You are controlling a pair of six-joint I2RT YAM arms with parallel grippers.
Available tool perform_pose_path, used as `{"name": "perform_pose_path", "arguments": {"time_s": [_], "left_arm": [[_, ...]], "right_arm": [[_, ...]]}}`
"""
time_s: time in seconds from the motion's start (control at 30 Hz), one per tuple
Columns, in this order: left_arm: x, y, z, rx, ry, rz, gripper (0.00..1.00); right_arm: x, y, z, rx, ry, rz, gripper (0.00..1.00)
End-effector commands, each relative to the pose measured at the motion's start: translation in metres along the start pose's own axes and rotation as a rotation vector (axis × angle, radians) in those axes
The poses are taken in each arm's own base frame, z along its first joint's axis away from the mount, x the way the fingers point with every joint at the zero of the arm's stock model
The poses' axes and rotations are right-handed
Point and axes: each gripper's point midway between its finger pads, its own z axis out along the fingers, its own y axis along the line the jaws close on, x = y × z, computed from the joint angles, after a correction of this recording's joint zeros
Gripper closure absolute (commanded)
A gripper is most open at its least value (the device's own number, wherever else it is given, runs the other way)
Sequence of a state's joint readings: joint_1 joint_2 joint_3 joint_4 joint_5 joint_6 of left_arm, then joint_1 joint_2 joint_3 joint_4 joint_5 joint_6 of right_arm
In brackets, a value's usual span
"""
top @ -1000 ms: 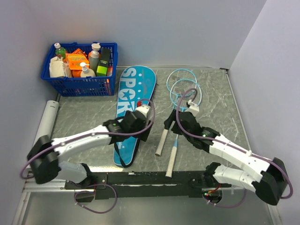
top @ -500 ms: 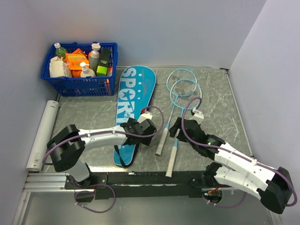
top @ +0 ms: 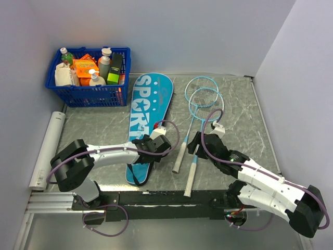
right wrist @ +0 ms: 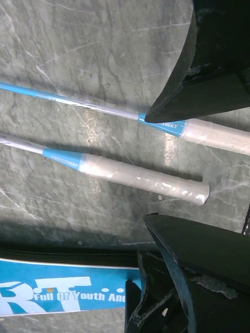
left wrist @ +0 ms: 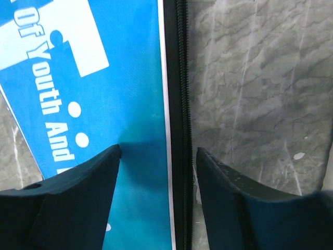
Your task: Pack up the badminton gear
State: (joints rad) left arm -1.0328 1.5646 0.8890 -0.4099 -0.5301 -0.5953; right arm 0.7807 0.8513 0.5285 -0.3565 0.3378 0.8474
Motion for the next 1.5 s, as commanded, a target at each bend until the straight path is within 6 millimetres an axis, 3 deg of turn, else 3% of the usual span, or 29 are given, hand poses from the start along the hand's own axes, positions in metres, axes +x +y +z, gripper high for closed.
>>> {"name": "perform_pose_path", "arguments": {"time_s": [0.0,0.07,0.13,0.33,0.43,0.5,0.67,0.87,1.07,1.2,1.33,1.4,1.47], "left_arm": [[-0.011,-0.001,-0.006,0.018,-0.054,-0.029,0.43],[-0.011,-0.001,-0.006,0.021,-0.056,-0.027,0.52],[-0.01,-0.001,-0.006,0.022,-0.055,-0.026,0.53],[-0.007,-0.003,-0.004,0.036,-0.049,-0.018,0.7],[-0.004,-0.004,-0.003,0.04,-0.044,-0.014,0.83],[-0.003,-0.002,-0.003,0.035,-0.044,-0.016,0.99],[-0.015,0.003,-0.01,0.016,-0.077,-0.034,0.99],[-0.044,0.007,-0.042,0.067,-0.168,-0.109,0.99],[-0.062,0.01,-0.07,0.141,-0.239,-0.17,0.99],[-0.063,0.011,-0.077,0.173,-0.258,-0.186,0.99],[-0.055,0.013,-0.073,0.17,-0.249,-0.173,0.99],[-0.054,0.012,-0.071,0.173,-0.252,-0.172,0.99],[-0.051,0.011,-0.069,0.179,-0.249,-0.163,0.99]], "right_arm": [[-0.001,0.004,0.002,-0.023,-0.013,0.022,0.23],[-0.001,0.003,0.002,-0.022,-0.01,0.021,0.23],[0.0,0.004,0.002,-0.019,-0.006,0.022,0.23],[0.003,0.003,0.004,-0.019,0.002,0.023,0.24],[0.004,0.002,0.005,-0.015,0.007,0.015,0.24],[0.004,0.003,0.005,-0.017,0.009,0.013,0.25],[-0.002,0.005,0.004,-0.004,0.005,-0.005,0.24],[-0.02,0.004,0.009,0.022,-0.006,-0.009,0.23],[-0.05,-0.019,0.03,0.112,-0.008,0.006,0.27],[-0.063,-0.027,0.048,0.177,0.007,-0.016,0.29],[-0.075,0.004,0.054,0.058,0.022,-0.022,0.33],[-0.08,0.03,0.051,-0.063,0.023,-0.017,0.38],[-0.084,0.052,0.047,-0.165,0.019,-0.005,0.51]]}}
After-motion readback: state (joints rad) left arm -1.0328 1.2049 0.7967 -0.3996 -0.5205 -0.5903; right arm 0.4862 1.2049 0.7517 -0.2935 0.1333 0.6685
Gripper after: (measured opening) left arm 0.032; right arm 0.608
